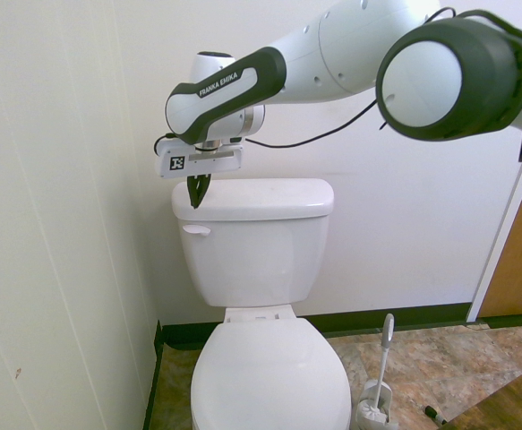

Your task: Flush the toilet

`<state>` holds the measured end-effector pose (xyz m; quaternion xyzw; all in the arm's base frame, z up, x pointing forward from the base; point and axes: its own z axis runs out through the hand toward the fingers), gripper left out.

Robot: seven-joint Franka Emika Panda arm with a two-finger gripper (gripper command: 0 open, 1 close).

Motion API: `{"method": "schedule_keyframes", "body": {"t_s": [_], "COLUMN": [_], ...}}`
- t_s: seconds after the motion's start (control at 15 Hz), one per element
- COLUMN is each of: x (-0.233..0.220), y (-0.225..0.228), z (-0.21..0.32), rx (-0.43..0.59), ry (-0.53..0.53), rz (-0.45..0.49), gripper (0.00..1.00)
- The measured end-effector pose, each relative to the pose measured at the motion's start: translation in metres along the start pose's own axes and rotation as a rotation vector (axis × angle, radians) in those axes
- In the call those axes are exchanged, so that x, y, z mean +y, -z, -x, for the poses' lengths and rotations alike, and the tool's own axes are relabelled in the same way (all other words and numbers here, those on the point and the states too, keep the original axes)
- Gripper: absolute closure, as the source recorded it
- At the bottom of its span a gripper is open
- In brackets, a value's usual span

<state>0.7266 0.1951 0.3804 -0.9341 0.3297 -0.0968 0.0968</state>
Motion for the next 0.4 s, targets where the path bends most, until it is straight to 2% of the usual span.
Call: {"method": "schedule_keyframes", "body": {"t_s": [0.4], "x": [0.055], "y": [0.014], "z": [0.011], "rx": [-0.022], "ry": [-0.031], "rz": [-0.018], "gripper": [1.0]}}
